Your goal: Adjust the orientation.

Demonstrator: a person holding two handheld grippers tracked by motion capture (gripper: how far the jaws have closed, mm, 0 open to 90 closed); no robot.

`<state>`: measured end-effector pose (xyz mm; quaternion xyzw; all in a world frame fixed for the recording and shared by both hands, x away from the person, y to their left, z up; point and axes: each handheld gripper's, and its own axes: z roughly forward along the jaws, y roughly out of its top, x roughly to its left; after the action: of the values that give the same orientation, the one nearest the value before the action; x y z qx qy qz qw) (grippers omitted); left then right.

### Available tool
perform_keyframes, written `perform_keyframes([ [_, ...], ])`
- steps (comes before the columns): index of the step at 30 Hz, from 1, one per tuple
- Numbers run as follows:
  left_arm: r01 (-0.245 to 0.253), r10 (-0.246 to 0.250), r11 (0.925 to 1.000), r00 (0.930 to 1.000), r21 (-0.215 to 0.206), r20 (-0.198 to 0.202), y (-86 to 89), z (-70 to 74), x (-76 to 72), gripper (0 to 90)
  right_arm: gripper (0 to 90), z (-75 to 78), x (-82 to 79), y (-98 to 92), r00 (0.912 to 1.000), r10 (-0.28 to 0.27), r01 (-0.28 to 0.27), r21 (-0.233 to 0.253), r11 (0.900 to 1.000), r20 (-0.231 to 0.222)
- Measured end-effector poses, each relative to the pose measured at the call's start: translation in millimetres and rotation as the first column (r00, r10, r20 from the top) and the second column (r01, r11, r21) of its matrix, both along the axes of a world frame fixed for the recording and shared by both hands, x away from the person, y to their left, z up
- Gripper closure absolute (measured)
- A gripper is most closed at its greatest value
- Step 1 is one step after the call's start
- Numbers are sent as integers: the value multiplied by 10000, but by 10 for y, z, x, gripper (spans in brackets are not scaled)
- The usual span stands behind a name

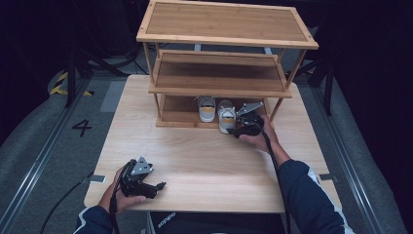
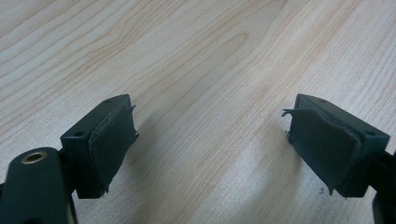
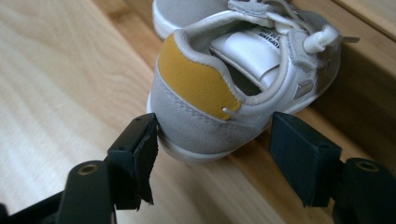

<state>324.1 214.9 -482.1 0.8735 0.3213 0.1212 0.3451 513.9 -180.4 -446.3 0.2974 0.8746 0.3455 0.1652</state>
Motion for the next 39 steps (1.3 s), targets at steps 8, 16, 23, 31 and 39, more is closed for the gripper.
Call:
perform_keyframes([
  [8,-11,11,10000,10000,-18,15,-1,-2,0,148,392,-8,114,52,9989,-272,279,-180,9994,388],
  [16,15,-15,10000,10000,-1,-12,1,0,1,148,415,-41,240,134,9960,-683,688,-75,9976,577],
  [23,-4,4,10000,10000,-25,12,-1,-2,1,148,419,-67,296,175,9946,-809,809,35,9967,656],
  [31,27,-27,10000,10000,-31,14,-1,-2,4,148,411,-102,325,181,9942,-917,907,201,9957,569],
  [39,52,-52,10000,10000,-43,12,1,-2,7,148,414,-82,319,191,9949,-869,872,-37,9962,504],
])
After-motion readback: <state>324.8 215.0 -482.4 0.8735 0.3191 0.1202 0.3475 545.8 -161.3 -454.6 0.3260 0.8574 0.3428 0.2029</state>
